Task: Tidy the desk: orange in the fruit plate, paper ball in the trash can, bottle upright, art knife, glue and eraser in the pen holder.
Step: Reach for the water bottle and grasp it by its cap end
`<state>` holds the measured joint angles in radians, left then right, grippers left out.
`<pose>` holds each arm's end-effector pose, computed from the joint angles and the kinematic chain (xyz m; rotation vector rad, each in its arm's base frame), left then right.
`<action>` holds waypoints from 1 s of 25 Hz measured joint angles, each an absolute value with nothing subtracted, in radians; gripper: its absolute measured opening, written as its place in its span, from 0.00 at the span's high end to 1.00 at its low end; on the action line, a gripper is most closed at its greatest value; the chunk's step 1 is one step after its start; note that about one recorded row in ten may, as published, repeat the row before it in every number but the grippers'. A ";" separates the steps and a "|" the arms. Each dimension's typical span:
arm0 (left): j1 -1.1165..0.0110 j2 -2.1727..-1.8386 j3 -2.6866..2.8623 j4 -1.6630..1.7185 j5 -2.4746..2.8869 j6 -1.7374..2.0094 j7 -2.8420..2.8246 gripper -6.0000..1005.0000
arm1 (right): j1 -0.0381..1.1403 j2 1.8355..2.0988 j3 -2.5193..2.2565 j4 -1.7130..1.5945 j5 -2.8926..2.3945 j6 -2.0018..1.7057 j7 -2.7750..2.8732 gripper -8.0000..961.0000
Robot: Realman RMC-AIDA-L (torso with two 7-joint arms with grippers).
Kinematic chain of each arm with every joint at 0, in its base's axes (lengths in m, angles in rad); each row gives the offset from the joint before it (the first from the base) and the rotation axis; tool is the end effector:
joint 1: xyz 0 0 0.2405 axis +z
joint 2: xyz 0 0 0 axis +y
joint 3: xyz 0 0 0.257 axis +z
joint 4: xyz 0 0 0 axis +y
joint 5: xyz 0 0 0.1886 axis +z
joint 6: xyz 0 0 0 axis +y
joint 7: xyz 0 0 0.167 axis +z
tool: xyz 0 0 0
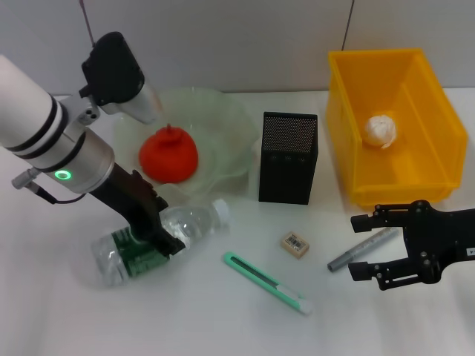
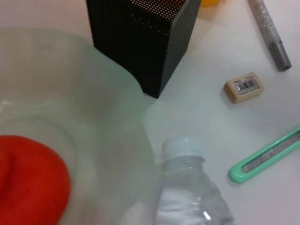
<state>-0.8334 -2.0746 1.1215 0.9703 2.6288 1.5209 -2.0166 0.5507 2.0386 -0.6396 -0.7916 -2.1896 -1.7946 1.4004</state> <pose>-0.1950 0.3752 -0.0292 -2.8589 -0.4947 0.5271 0.2413 0.3021 0.0053 -2.9488 0.4802 0.5369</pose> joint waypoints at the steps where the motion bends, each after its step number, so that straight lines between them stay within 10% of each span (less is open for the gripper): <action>1: -0.833 -2.075 1.122 0.970 2.629 1.521 -2.017 0.20 | 0.551 2.039 -0.640 -0.791 -2.190 -1.795 1.400 0.13; 25: -0.856 -2.077 1.239 0.908 2.520 1.439 -2.014 0.21 | 0.551 2.039 -0.640 -0.792 -2.191 -1.794 1.400 0.13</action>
